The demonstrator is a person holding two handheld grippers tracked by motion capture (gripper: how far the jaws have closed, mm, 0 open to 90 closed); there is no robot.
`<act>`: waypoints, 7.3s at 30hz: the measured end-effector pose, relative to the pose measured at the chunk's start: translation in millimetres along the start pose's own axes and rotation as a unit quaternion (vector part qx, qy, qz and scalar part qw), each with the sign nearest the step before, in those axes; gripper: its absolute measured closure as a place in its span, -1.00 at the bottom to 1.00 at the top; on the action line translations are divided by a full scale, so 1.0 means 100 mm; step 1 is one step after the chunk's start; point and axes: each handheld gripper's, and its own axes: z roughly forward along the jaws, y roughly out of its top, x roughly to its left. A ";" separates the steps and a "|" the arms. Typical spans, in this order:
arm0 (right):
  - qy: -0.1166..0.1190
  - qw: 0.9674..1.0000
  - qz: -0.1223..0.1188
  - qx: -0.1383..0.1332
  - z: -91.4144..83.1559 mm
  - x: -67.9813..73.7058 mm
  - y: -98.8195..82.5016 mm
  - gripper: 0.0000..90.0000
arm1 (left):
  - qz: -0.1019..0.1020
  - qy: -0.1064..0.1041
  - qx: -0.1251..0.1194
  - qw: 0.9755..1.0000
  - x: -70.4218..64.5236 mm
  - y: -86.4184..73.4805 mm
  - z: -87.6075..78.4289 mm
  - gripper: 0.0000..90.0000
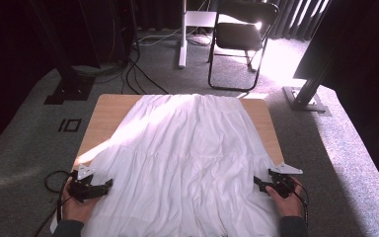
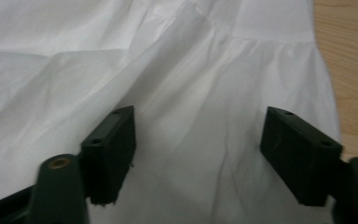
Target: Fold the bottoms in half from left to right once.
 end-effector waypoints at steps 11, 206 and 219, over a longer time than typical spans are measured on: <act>0.008 1.000 -0.009 0.011 0.03 0.04 0.01 -0.74 | -0.019 0.020 -0.008 1.000 -0.02 0.00 -0.02 -0.49; -0.067 0.994 0.047 0.071 0.25 -0.08 0.47 0.95 | 0.143 -0.077 0.020 0.986 -1.86 0.92 0.74 0.37; -0.011 0.998 0.028 0.050 0.70 0.36 0.83 0.88 | 0.092 0.047 0.042 0.994 -0.97 1.17 0.94 0.43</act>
